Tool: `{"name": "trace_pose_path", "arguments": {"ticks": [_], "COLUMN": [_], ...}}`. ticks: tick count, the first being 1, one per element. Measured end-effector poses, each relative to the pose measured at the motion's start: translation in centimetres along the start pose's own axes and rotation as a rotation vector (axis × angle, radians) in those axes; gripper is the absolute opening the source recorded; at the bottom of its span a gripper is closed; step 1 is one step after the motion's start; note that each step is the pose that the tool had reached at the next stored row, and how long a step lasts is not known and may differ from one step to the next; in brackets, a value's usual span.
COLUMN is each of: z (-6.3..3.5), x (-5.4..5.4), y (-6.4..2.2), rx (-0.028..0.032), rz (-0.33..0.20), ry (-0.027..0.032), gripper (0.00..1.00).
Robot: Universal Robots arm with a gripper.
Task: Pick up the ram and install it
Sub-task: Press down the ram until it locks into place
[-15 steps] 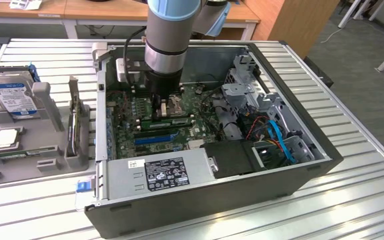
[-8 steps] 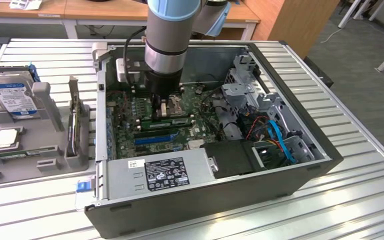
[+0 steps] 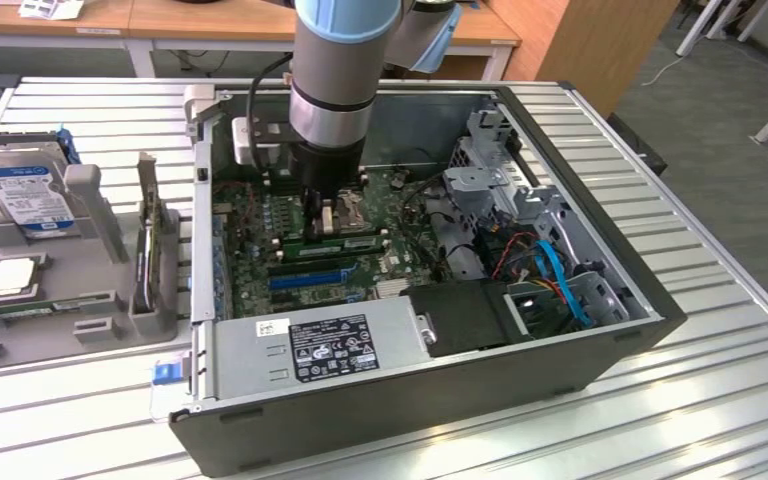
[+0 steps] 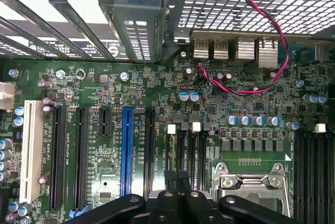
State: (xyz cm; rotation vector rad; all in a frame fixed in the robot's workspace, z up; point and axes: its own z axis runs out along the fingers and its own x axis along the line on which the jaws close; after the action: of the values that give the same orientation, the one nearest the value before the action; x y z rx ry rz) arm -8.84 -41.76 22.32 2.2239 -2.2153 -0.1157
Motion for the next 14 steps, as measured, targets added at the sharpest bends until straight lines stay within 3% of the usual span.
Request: {"name": "trace_pose_path", "arguments": {"ticks": [14], "z": [0.02], "x": [0.0], "y": [0.0], "rx": [-0.0001], "rz": [0.0], "ry": [0.0003], "gripper": [0.1]}}
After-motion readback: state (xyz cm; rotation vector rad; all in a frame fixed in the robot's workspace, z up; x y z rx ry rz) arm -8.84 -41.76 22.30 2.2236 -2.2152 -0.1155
